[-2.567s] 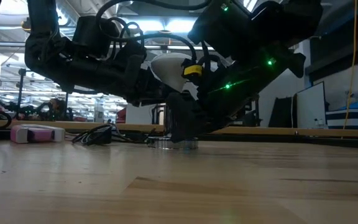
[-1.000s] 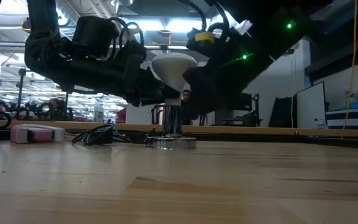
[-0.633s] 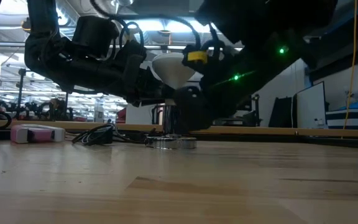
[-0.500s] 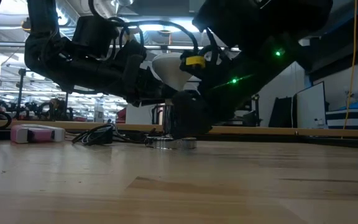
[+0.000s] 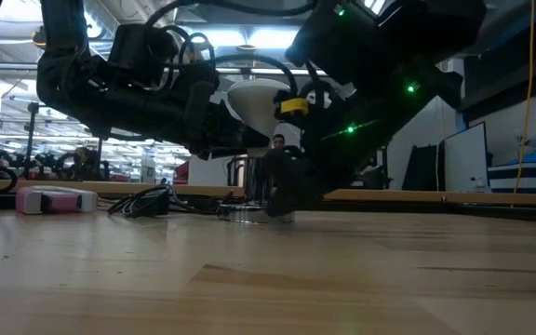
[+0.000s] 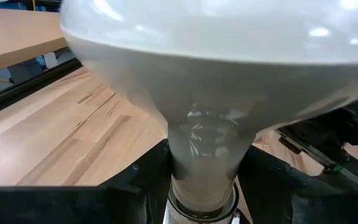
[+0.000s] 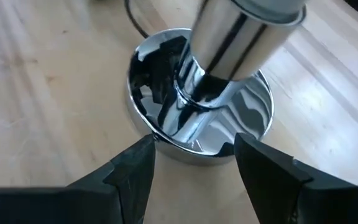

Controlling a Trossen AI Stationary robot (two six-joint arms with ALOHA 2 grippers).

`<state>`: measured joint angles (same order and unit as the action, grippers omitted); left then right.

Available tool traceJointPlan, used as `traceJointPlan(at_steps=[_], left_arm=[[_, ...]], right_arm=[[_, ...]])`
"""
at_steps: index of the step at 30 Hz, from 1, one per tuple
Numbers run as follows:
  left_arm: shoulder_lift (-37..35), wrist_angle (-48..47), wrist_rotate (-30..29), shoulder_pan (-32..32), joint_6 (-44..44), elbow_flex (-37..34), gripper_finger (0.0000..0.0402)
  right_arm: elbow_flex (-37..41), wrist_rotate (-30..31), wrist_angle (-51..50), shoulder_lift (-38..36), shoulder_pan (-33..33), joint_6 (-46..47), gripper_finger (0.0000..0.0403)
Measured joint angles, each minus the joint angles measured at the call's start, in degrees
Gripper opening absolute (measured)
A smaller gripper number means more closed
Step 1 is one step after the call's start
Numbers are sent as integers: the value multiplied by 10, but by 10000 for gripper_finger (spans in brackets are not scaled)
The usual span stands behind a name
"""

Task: Screw lightbulb
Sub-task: Insert the light bulb into the lamp

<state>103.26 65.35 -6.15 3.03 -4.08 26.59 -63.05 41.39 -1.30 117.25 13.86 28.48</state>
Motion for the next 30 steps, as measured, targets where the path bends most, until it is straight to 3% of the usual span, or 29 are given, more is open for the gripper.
traceJointPlan(at_steps=[12, 20, 30], left_arm=[[0, 0, -9, 1, 1, 0, 157], [0, 1, 6, 0, 0, 0, 157], [1, -12, 7, 0, -1, 23, 157]], right_arm=[[1, 70, -47, 0, -3, 100, 225], [1, 118, -47, 0, -5, 106, 225], [1, 109, -49, -51, 33, 88, 225]])
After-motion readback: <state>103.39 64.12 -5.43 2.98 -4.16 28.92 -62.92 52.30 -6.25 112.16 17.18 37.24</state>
